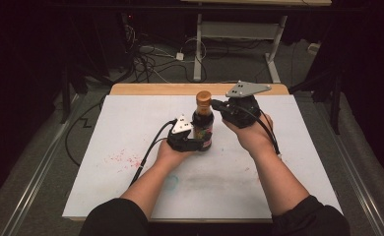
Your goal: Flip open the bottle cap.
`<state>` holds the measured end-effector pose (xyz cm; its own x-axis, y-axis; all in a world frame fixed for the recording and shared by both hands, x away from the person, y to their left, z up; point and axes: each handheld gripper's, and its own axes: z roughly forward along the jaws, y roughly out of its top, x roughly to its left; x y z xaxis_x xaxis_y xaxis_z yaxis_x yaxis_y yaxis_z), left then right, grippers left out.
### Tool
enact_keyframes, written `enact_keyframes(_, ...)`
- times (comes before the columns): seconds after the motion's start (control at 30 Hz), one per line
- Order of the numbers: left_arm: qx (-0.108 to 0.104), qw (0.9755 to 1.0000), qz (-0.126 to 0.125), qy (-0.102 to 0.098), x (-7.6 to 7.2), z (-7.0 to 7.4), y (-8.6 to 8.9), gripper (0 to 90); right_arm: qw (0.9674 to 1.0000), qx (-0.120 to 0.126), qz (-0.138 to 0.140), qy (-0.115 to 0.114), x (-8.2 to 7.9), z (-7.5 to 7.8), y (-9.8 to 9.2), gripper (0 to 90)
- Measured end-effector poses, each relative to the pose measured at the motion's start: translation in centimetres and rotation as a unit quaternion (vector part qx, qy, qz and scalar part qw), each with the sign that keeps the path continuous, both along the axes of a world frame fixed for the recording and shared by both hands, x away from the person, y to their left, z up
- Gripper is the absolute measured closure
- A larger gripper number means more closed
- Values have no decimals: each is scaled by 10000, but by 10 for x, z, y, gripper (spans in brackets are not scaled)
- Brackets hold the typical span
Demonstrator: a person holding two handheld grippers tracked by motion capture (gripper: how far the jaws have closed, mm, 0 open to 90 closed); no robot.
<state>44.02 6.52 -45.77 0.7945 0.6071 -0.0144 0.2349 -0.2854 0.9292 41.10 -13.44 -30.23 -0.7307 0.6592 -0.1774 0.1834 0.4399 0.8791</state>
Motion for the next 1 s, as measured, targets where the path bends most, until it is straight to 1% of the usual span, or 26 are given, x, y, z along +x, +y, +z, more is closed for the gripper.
enact_keyframes(0.07,-9,10000,0,8,0,0,0,290,10000,-50,-8,-9,0,1,1,900)
enact_keyframes(0.13,-31,10000,6,8,0,0,0,290,10000,-24,-7,7,1,1,1,900)
enact_keyframes(0.3,-11,10000,10,5,0,0,0,290,10000,53,-16,-3,1,2,1,900)
enact_keyframes(0.67,-72,10000,33,31,0,-1,0,289,9999,139,-49,-64,1,2,3,900)
enact_keyframes(1.0,-71,10000,32,34,0,-1,1,289,9997,215,-65,-134,1,2,5,900)
